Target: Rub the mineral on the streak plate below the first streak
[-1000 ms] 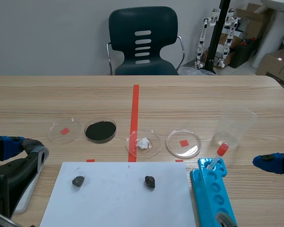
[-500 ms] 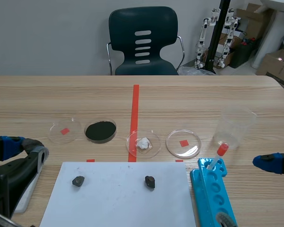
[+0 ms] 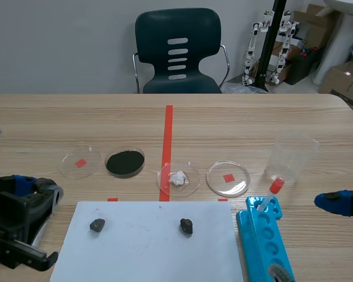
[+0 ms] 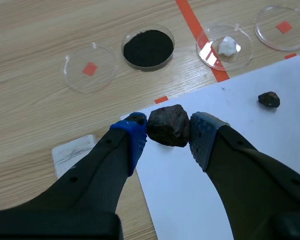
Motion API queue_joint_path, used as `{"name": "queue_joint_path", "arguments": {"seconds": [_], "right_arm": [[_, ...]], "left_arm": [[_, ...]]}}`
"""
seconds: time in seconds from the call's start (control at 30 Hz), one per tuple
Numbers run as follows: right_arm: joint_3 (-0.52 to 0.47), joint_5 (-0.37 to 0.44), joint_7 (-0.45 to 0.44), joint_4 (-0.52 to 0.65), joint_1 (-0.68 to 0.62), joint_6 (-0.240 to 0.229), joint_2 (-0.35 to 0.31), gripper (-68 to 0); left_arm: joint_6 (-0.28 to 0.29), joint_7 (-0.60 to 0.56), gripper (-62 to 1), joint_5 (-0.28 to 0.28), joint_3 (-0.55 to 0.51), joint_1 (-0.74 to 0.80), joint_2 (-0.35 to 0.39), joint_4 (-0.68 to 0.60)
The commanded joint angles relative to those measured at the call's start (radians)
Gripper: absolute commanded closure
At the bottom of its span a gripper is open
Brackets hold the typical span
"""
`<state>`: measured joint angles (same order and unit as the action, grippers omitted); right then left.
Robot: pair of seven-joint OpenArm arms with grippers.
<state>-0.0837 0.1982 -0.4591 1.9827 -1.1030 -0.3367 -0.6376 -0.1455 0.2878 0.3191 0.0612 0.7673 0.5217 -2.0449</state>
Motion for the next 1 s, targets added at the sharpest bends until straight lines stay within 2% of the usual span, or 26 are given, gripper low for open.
{"name": "queue_joint_path", "arguments": {"seconds": [0.0,0.13,0.23,0.53,0.67,0.83,0.97], "right_arm": [[0.0,0.007,-0.01,0.006,0.006,0.0,0.0,-58.7],[0.0,0.007,-0.01,0.006,0.006,0.0,0.0,-58.7],[0.0,0.007,-0.01,0.006,0.006,0.0,0.0,-58.7],[0.0,0.007,-0.01,0.006,0.006,0.0,0.0,-58.7],[0.0,0.007,-0.01,0.006,0.006,0.0,0.0,-58.7],[0.0,0.007,-0.01,0.006,0.006,0.0,0.0,-58.7],[0.0,0.007,-0.01,0.006,0.006,0.0,0.0,-58.7]], "left_arm": [[0.037,0.001,-14.5,0.013,-0.019,-0.024,-0.014,0.026],[0.146,0.079,-14.5,0.052,-0.052,-0.105,-0.033,0.129],[0.178,0.19,-14.5,0.06,-0.083,-0.175,-0.052,0.206],[0.179,0.547,-14.5,0.113,-0.121,-0.397,-0.057,0.395],[0.168,0.686,-14.5,0.116,-0.121,-0.473,-0.055,0.45],[0.13,0.805,-14.5,0.116,-0.12,-0.539,-0.055,0.489],[0.103,0.829,-14.5,0.115,-0.117,-0.568,-0.055,0.501]]}}
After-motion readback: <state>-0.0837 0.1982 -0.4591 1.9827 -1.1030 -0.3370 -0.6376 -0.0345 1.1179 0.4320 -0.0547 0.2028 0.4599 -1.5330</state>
